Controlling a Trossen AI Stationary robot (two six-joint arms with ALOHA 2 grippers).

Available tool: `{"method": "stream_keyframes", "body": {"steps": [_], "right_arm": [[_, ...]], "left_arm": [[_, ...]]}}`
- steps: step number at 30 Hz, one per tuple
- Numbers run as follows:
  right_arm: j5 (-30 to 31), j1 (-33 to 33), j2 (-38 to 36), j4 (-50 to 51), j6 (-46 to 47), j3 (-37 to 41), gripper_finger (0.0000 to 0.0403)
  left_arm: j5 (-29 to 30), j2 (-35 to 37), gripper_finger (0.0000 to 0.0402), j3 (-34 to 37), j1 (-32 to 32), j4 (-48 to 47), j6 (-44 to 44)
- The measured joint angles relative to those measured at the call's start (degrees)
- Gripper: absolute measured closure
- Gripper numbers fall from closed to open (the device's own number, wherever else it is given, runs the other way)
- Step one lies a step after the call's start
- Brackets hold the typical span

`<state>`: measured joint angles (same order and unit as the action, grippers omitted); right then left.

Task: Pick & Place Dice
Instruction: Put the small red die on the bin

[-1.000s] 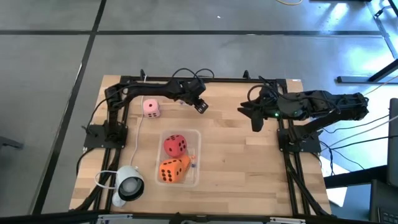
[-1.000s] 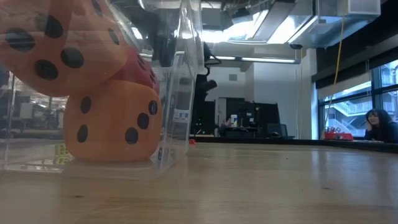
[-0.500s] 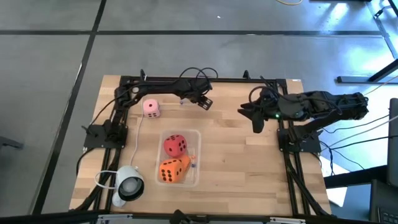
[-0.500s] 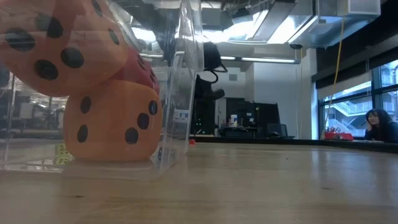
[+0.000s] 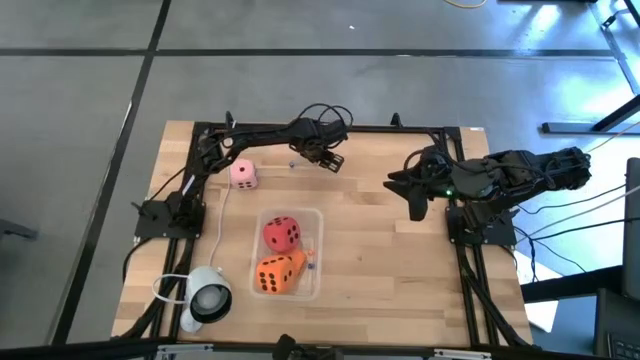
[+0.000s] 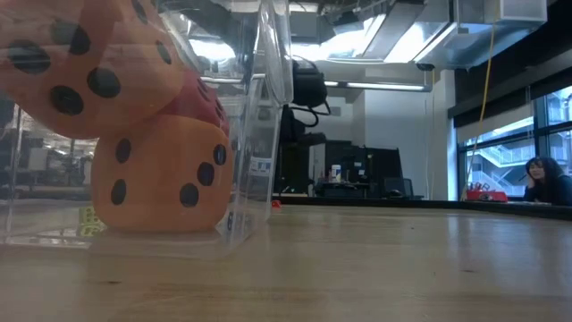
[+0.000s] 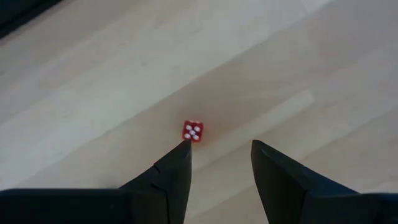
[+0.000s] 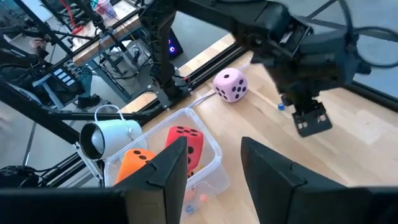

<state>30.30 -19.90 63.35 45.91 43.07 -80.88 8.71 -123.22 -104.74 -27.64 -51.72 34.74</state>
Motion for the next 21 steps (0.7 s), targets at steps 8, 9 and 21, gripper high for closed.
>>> {"method": "stream_keyframes", "body": {"steps": [8,9,21], "right_arm": [[0.34,-1.37,0.00,-0.01,0.05,0.00,0.0254],[0.34,-1.51,0.00,0.00,0.05,0.00,0.0254],[0.34,-1.81,0.00,0.00,0.00,0.00,0.0254]], "left_arm": [[-7.33,0.00,0.0245,-1.05,-2.90,-2.62,-0.44],[-8.16,0.00,0.0245,-1.05,-3.16,-2.69,-0.42],[-9.77,0.00,0.0244,-1.05,-3.80,-2.24,0.48]]}}
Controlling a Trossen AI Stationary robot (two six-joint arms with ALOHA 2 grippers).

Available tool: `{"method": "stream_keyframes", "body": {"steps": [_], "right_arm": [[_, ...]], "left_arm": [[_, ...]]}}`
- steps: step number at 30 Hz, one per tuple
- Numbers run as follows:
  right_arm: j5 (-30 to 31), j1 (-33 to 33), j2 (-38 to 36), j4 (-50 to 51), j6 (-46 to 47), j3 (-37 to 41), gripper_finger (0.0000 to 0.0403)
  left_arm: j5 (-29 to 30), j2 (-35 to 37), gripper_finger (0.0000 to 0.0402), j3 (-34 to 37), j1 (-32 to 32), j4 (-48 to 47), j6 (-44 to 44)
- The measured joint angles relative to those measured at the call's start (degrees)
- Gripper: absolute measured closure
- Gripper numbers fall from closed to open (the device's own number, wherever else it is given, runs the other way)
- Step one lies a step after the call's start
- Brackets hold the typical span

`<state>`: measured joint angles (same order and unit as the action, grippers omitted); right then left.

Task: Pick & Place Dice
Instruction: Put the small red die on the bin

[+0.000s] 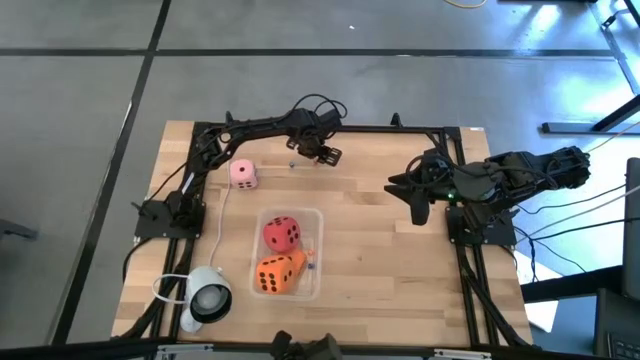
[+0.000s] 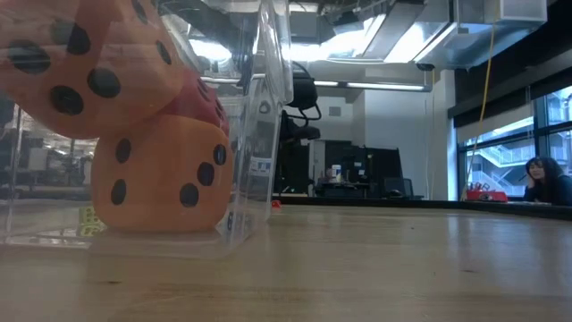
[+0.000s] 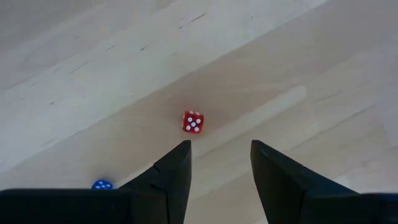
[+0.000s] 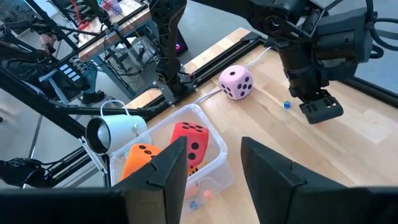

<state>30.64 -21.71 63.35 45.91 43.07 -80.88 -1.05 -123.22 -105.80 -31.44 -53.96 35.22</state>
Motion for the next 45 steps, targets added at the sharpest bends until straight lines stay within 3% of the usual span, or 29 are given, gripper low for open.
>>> {"method": "stream_keyframes", "body": {"steps": [8,22,45], "right_arm": [[0.00,-0.07,0.00,-0.02,0.22,0.00,0.0254],[-0.01,-0.55,0.00,-1.57,-0.07,-0.02,0.0254],[0.00,-1.81,0.00,-2.64,-0.21,-0.02,0.0254]], "left_arm": [[2.88,0.00,0.0244,0.00,-0.01,-0.09,-0.50],[-1.51,-2.82,0.0245,0.04,-1.05,0.61,-0.14],[-1.51,-5.25,0.0245,0.00,-1.22,1.36,0.15]]}}
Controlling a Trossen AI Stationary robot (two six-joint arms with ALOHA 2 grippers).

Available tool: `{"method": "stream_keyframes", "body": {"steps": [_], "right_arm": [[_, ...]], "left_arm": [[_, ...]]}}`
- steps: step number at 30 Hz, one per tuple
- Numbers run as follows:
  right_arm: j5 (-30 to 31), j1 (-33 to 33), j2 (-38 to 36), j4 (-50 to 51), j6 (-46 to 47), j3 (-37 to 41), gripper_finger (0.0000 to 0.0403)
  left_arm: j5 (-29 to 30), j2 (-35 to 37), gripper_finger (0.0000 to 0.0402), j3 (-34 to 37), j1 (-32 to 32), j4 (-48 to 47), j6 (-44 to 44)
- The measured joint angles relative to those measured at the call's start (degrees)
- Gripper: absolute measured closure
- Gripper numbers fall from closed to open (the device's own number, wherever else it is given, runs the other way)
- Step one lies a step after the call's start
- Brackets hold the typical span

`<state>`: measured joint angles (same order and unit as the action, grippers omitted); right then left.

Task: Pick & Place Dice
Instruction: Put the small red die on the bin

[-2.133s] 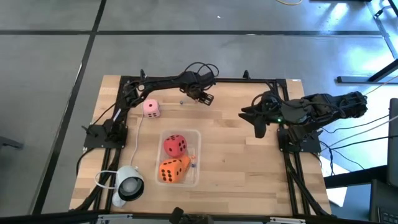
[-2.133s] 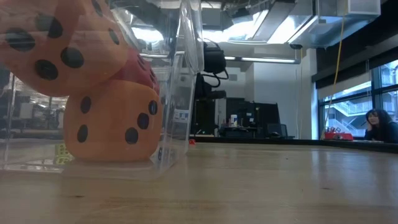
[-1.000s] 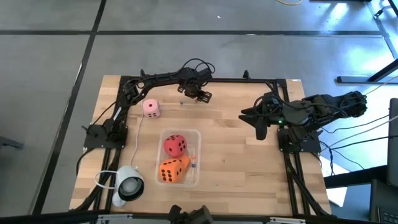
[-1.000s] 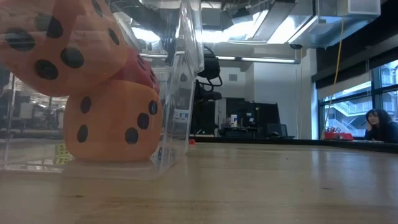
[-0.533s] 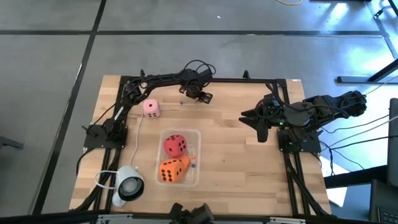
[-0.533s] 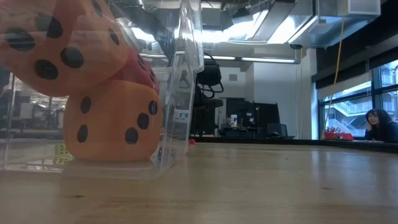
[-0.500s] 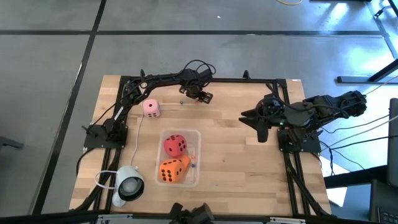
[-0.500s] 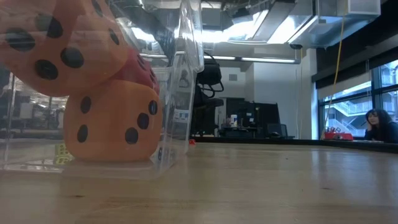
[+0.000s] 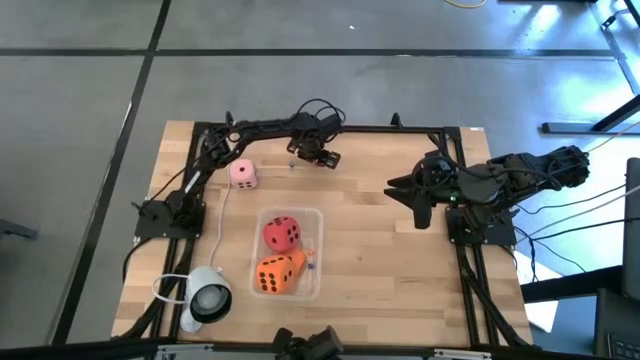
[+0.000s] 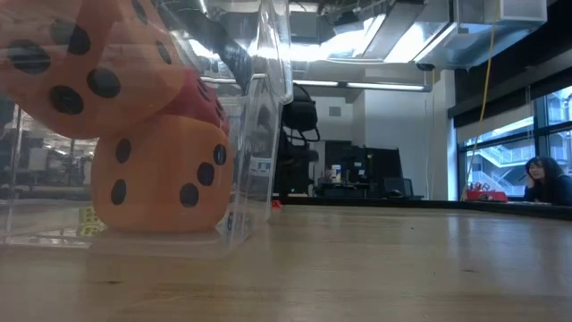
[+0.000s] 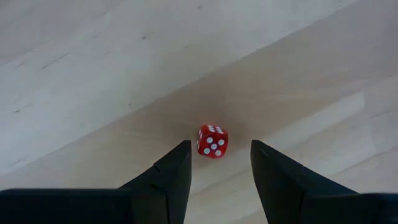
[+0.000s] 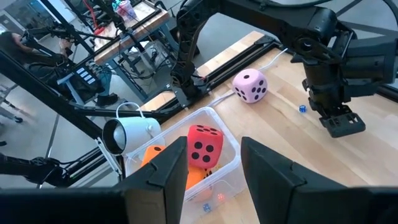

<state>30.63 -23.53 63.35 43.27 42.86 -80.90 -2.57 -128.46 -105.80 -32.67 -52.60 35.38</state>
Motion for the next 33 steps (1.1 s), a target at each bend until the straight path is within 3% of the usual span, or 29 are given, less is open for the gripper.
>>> {"method": "stream_keyframes", "body": {"steps": [7,28,33], "right_arm": [[-0.01,-0.53,0.00,0.00,-0.01,0.00,0.0254],[-0.02,-0.74,0.00,0.02,-0.27,0.00,0.0254],[-0.06,-0.75,0.00,0.02,-0.27,0.00,0.0254]], "left_arm": [[1.16,-0.11,0.0248,0.00,-0.14,0.23,-0.17],[0.29,-0.11,0.0336,0.00,-0.17,2.11,-1.11],[-2.27,-0.64,0.0349,-0.09,-0.19,1.55,-2.58]]}}
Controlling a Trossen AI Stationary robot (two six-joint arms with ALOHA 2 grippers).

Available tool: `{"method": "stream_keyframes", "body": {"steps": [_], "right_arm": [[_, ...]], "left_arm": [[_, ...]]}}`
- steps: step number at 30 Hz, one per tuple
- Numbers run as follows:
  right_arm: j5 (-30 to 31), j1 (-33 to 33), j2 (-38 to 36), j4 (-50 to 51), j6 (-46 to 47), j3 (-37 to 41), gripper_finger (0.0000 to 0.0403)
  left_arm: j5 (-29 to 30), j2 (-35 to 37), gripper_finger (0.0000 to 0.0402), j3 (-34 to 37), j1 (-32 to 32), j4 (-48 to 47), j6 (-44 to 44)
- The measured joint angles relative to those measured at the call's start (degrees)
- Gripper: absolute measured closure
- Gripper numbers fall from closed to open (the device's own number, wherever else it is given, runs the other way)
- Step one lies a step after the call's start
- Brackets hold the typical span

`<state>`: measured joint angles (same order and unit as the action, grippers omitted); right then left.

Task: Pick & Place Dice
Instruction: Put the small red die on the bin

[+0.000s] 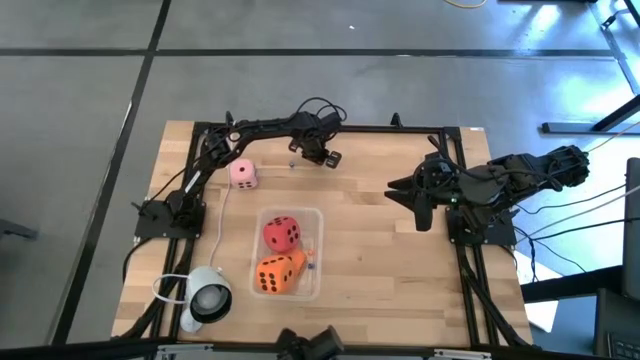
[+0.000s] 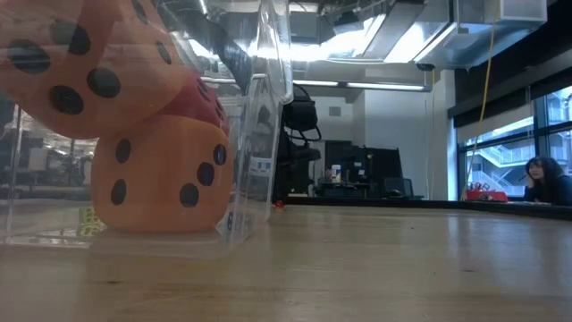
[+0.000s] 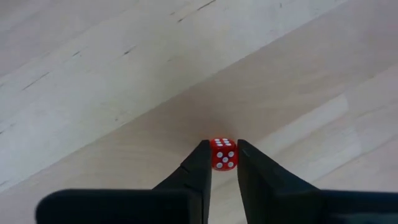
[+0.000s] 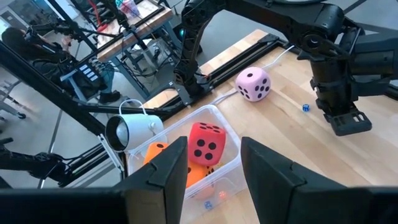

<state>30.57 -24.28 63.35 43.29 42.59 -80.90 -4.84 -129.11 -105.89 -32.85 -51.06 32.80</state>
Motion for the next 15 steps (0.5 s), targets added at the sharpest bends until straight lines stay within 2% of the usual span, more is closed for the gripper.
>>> {"method": "stream_keyframes", "body": {"steps": [7,15], "right_arm": [[-0.16,0.01,0.00,0.02,-0.16,0.00,0.0254],[-0.16,-0.01,0.00,0.02,-1.07,0.00,0.0254]], "left_arm": [[-0.75,-0.75,0.0391,-0.15,1.54,-0.41,-2.94],[-3.57,-0.84,0.0394,-0.04,3.77,-2.03,-4.46]]}}
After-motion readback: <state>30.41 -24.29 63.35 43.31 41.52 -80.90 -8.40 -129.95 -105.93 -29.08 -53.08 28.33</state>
